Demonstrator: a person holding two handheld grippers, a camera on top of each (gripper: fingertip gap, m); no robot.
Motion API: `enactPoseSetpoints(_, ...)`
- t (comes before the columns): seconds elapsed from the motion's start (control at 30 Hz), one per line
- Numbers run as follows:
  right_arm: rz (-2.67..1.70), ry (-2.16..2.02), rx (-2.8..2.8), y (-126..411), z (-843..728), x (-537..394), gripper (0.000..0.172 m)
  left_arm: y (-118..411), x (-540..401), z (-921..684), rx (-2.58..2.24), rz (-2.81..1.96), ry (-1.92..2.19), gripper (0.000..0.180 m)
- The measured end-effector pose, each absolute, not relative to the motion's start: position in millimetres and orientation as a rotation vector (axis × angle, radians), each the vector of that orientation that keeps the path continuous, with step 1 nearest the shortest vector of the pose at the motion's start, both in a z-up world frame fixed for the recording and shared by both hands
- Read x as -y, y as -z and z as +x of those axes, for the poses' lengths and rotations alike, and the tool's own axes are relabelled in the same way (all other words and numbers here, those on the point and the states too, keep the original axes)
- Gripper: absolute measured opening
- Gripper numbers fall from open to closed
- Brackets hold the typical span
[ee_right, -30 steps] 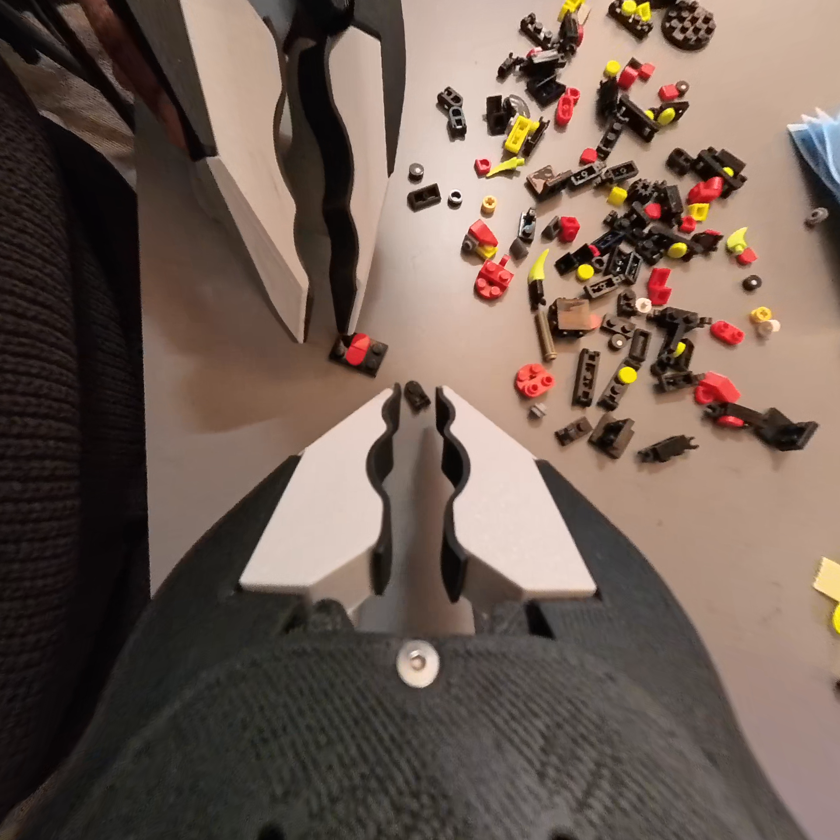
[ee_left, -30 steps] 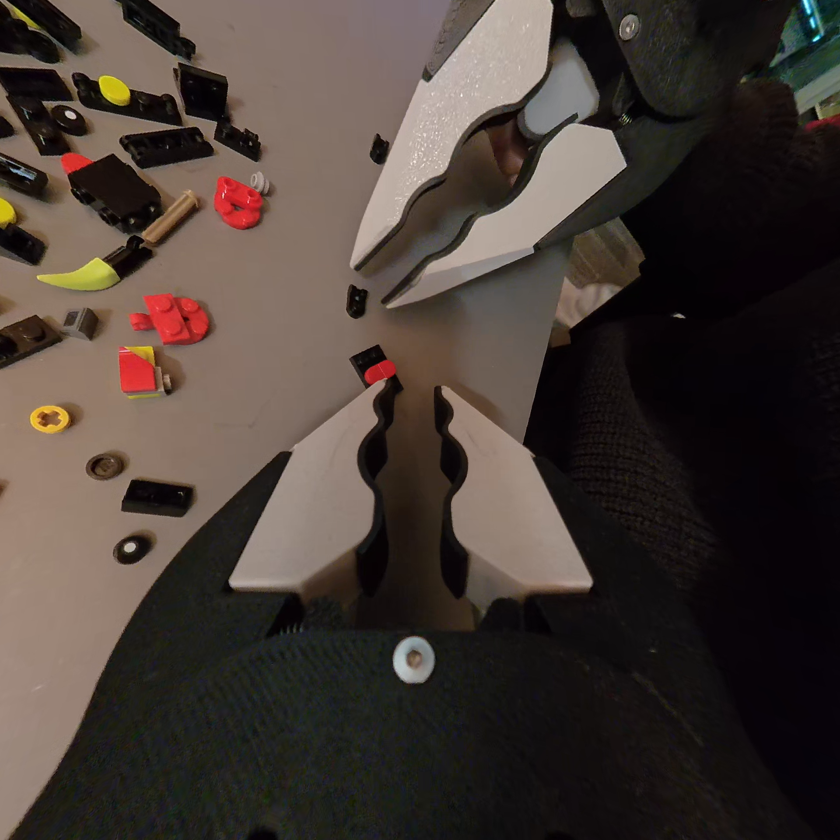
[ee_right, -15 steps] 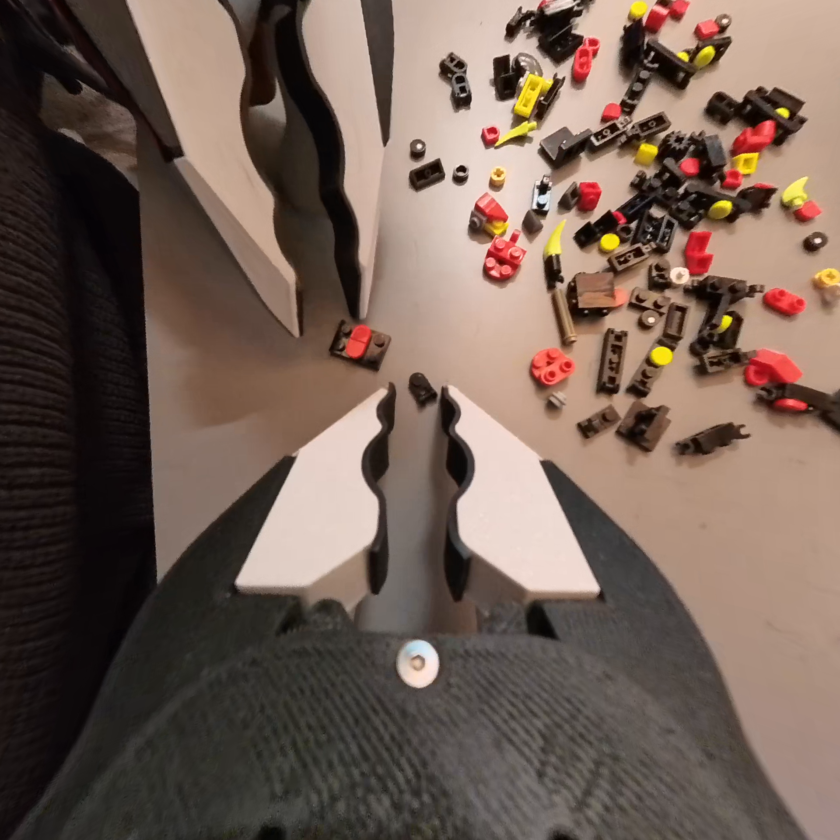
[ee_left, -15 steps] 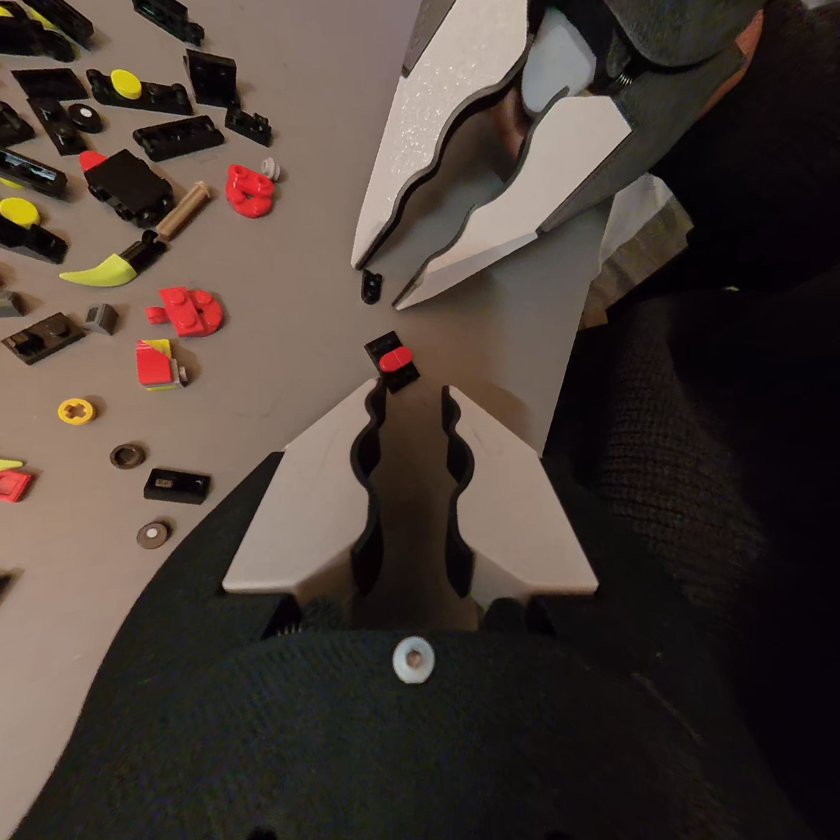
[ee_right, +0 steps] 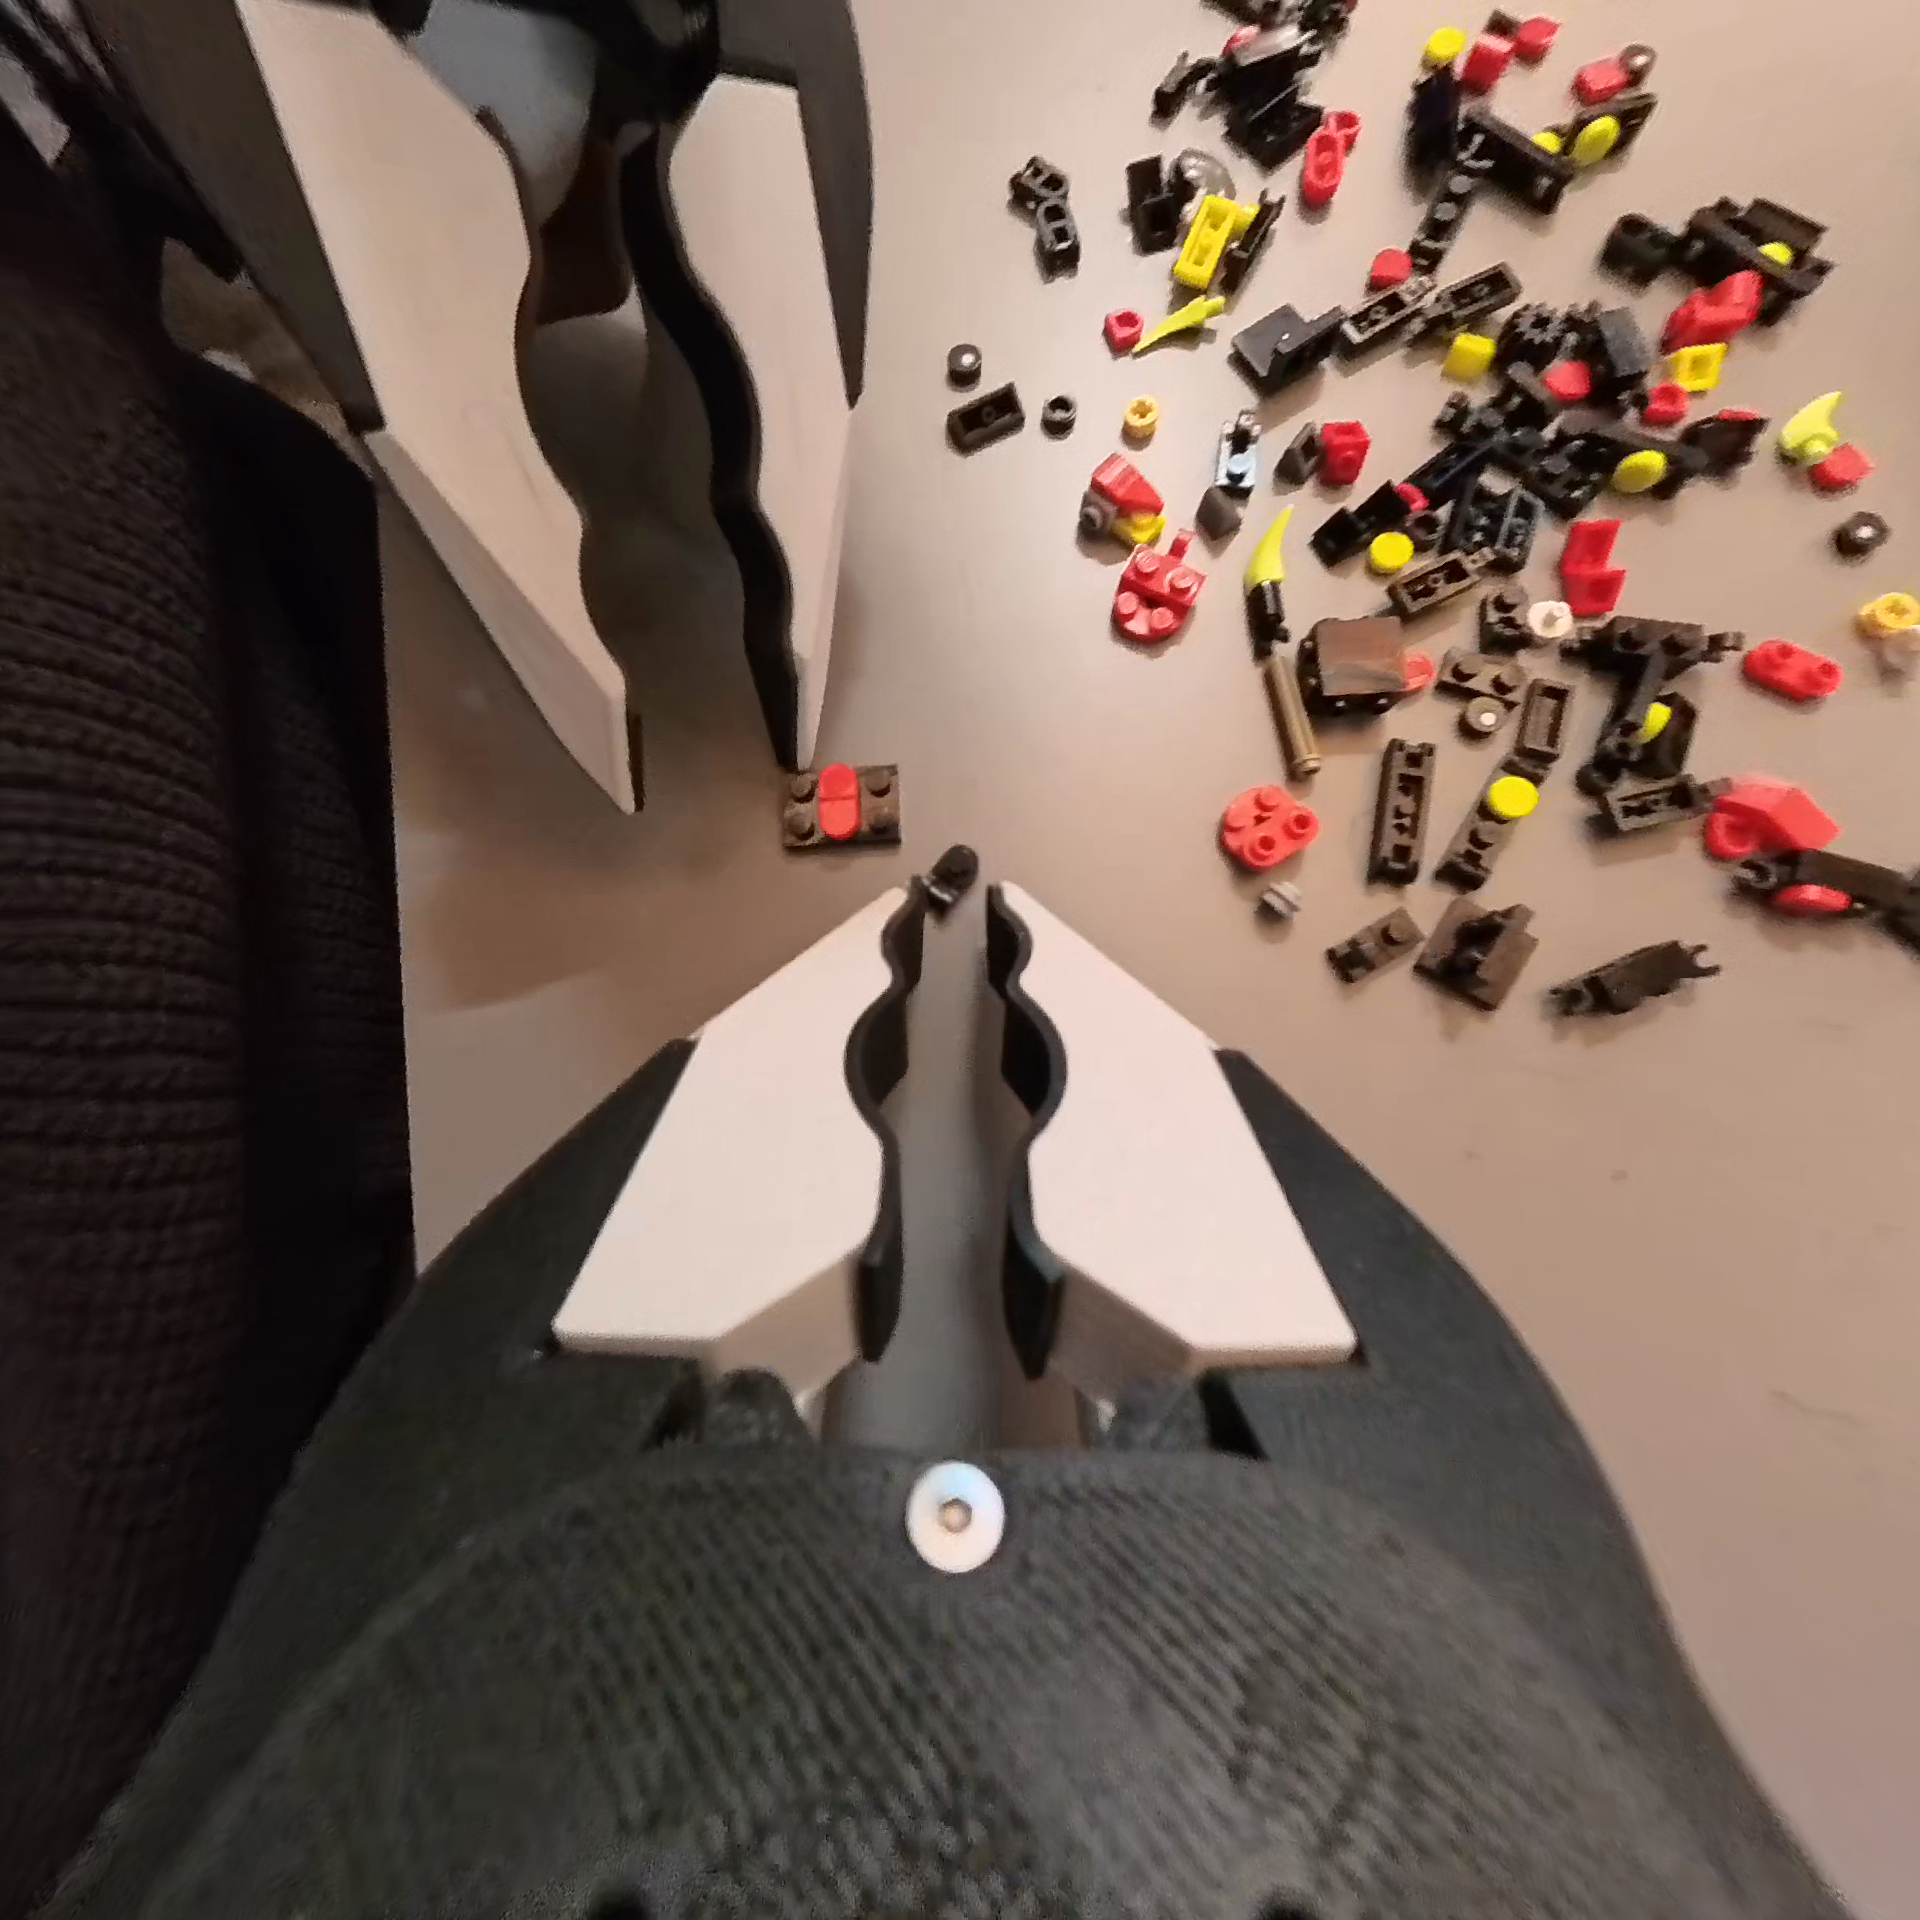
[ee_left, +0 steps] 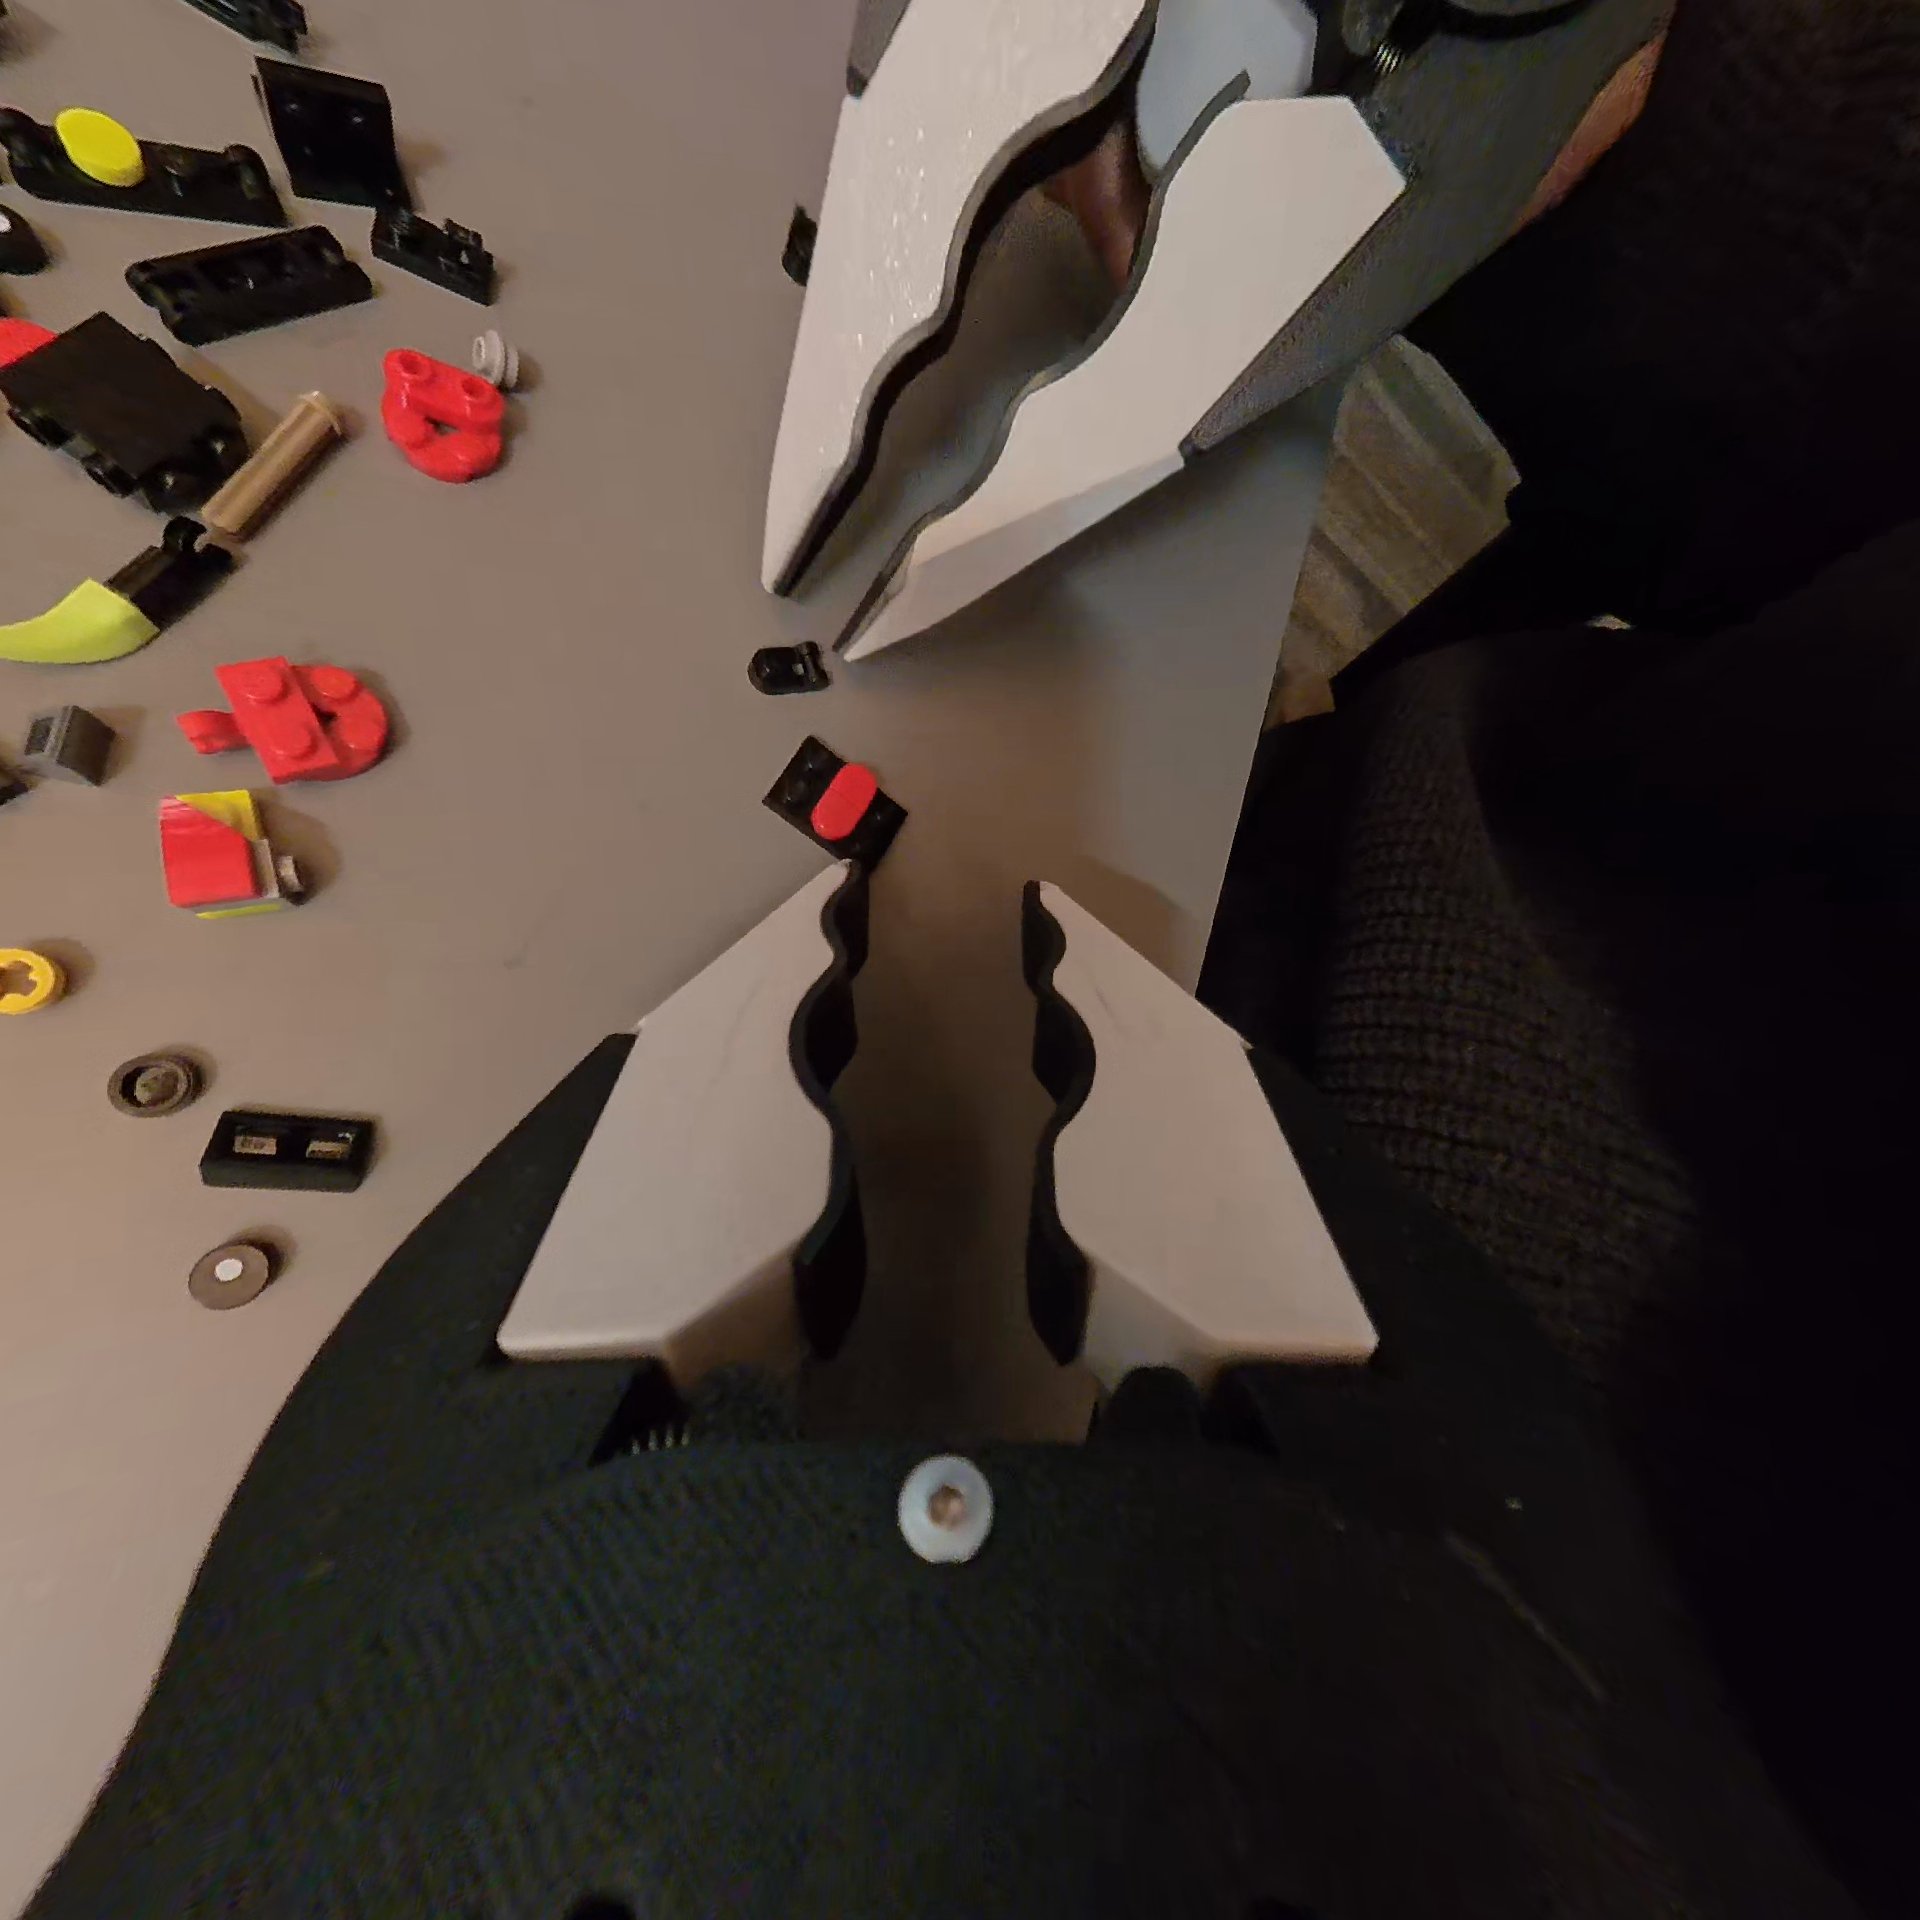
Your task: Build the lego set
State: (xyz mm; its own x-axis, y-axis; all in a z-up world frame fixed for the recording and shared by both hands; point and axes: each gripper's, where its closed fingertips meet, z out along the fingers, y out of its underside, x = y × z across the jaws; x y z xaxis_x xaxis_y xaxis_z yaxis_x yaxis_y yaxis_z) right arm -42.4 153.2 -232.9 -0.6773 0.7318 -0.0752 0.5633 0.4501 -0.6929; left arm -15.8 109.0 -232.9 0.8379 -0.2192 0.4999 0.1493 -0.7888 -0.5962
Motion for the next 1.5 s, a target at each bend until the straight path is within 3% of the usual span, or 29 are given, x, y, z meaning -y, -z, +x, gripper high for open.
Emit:
enactPoseSetpoints(0.03,-1.158,-1.046,2.445,231.5,-44.6,-154.3,0.011,232.6,-109.1,-15.9,-0.05,-2.364,0.746,0.027)
enactPoseSetpoints(0.3,-1.51,-1.04,2.096,211.9,-46.6,-154.5,0.021,227.4,-114.4,-23.3,-0.007,-2.321,0.748,0.026)
enactPoseSetpoints(1.07,-1.48,-0.914,2.184,238.1,-48.1,-150.1,0.004,223.3,-116.4,-22.1,0.017,-2.294,0.803,0.025)
enactPoseSetpoints(1.5,-1.475,-0.892,2.189,238.7,-49.2,-149.5,0.007,222.9,-116.2,-21.5,0.013,-2.294,0.801,0.025)
